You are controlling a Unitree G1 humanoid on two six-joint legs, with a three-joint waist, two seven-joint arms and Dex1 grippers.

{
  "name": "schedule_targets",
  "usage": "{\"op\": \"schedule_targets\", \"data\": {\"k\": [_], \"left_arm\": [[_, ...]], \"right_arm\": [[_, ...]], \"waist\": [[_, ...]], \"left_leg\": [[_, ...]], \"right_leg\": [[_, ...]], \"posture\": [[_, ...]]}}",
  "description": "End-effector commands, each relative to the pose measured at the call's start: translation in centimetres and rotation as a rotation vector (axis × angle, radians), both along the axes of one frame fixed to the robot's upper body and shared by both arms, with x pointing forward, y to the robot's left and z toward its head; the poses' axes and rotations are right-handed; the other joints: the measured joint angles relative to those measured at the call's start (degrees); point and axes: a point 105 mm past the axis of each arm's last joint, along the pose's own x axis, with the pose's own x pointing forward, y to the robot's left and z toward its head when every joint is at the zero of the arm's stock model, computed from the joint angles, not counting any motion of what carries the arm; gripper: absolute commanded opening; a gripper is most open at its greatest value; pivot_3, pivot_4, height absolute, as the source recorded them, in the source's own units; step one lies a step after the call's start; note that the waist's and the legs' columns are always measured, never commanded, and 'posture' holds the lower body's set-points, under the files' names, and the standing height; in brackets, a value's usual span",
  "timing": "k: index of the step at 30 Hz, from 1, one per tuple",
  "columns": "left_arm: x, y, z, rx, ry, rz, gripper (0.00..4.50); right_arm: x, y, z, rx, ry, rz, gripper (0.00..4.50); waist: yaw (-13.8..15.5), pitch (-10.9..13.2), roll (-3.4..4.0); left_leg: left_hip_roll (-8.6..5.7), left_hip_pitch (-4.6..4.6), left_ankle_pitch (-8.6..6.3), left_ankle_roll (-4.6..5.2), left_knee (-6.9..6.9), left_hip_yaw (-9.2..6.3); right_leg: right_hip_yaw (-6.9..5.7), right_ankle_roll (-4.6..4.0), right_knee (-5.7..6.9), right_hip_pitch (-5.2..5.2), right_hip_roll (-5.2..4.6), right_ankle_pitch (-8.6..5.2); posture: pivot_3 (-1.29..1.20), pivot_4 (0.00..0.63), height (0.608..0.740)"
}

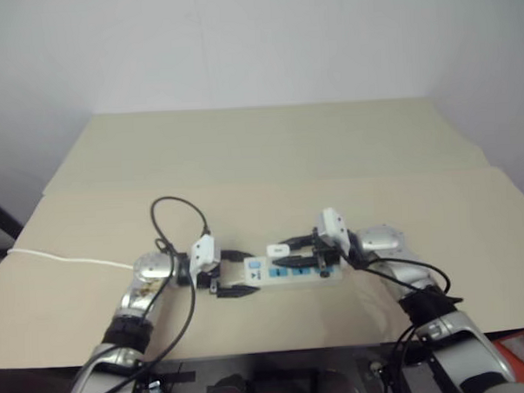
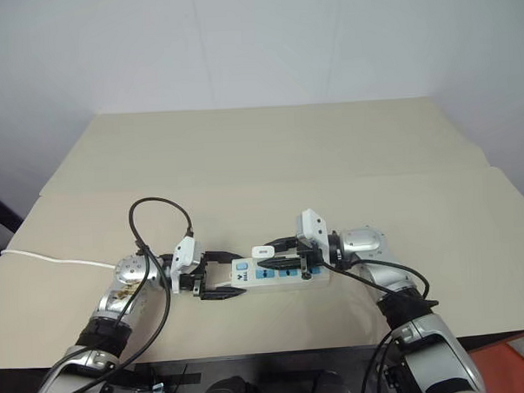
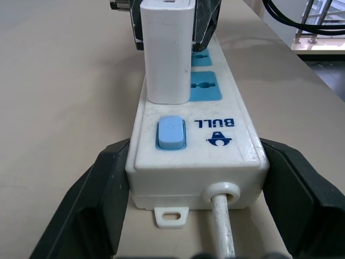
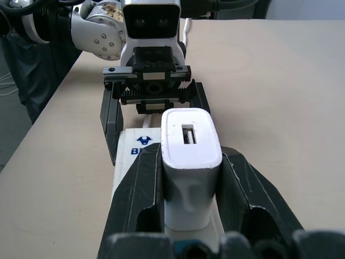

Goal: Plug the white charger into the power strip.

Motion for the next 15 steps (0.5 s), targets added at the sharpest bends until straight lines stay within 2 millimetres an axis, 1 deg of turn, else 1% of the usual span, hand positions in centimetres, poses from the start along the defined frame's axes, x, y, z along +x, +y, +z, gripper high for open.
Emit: {"op": "schedule_targets", "data": {"k": [1, 8, 10, 12, 15], "left_arm": [[-1.07, -0.59, 0.74, -0.01, -0.056, -0.088, 3.25], [-1.07, -0.63, 0.89, -0.018, -0.043, -0.085, 3.25], [-1.11, -0.63, 0.91, -0.02, -0.044, -0.087, 3.25], [-0.99, -0.67, 0.92, -0.023, -0.054, -0.074, 3.25], [-0.91, -0.71, 0.93, -0.023, -0.055, -0.069, 3.25]], "right_arm": [[1.29, -4.02, -4.01, -0.185, 0.116, -0.192, 1.1], [1.35, -4.07, -3.76, -0.167, 0.1, -0.198, 1.1], [1.3, -4.07, -3.67, -0.162, 0.1, -0.196, 1.82], [1.22, -3.99, -3.51, -0.152, 0.1, -0.191, 2.43], [1.19, -3.86, -3.11, -0.125, 0.077, -0.19, 3.55]], "waist": [[0.0, 0.0, 0.0], [0.0, 0.0, 0.0], [0.1, 0.0, 0.0], [0.2, 0.0, -0.11], [0.2, 0.0, -0.24]], "left_leg": [[0.0, 0.0, 0.0, 0.0, 0.0, 0.0], [0.0, 0.0, 0.0, 0.0, -0.02, 0.0], [0.0, 0.0, 0.0, 0.0, -0.02, 0.0], [-0.01, -0.03, -0.01, 0.01, -0.03, 0.0], [0.01, -0.03, -0.03, 0.01, -0.09, 0.0]], "right_leg": [[0.0, 0.0, 0.0, 0.0, 0.0, 0.0], [0.0, 0.0, -0.01, 0.0, 0.0, 0.0], [0.0, 0.0, -0.01, 0.0, 0.0, 0.0], [-0.02, 0.0, -0.03, -0.03, -0.02, 0.0], [-0.03, 0.0, -0.05, -0.03, -0.01, 0.0]], "posture": [[0.0, 0.15, 0.74], [0.0, 0.15, 0.74], [0.0, 0.15, 0.74], [0.0, 0.15, 0.74], [0.0, 0.15, 0.74]]}}
